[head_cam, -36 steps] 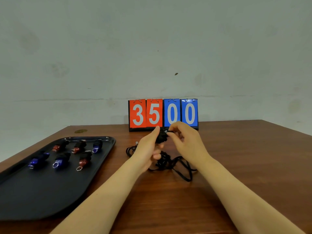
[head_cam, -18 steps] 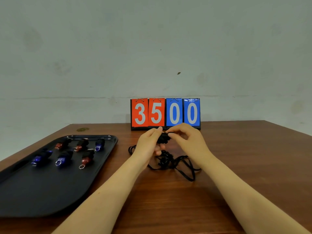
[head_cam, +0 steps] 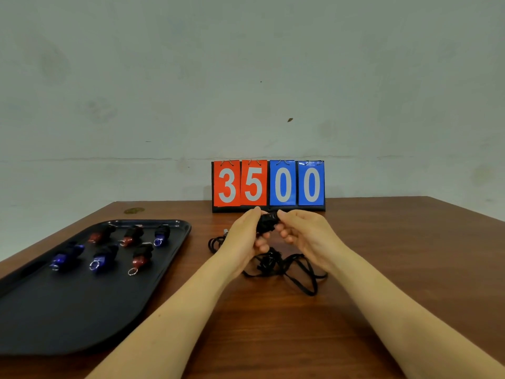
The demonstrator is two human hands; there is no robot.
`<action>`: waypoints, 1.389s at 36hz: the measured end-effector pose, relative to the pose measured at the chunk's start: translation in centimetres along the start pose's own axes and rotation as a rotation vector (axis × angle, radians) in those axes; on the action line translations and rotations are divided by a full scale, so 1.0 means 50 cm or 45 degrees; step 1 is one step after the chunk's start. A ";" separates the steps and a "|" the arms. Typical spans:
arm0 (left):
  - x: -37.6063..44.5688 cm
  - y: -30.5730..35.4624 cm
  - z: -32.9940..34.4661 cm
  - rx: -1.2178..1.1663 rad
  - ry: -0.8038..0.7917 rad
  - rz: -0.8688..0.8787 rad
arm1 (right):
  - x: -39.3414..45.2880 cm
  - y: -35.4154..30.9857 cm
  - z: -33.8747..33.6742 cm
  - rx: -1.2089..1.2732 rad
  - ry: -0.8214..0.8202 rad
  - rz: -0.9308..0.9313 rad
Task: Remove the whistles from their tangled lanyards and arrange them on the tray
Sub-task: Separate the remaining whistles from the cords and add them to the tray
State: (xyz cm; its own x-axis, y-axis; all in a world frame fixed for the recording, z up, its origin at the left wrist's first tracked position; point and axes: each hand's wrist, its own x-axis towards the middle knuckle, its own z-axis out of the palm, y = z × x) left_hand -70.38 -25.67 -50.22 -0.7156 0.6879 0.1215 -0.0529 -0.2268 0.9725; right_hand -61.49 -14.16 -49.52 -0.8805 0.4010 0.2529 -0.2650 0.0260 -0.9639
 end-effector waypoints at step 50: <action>0.003 -0.025 -0.002 -0.382 -0.253 -0.185 | 0.000 0.011 0.021 -0.364 0.231 -0.302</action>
State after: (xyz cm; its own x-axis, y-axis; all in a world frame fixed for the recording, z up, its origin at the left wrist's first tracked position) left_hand -70.50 -25.35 -51.43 -0.5381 0.8413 0.0514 -0.3665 -0.2884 0.8846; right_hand -62.06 -15.11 -49.98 -0.7175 0.5078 0.4768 -0.3098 0.3804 -0.8714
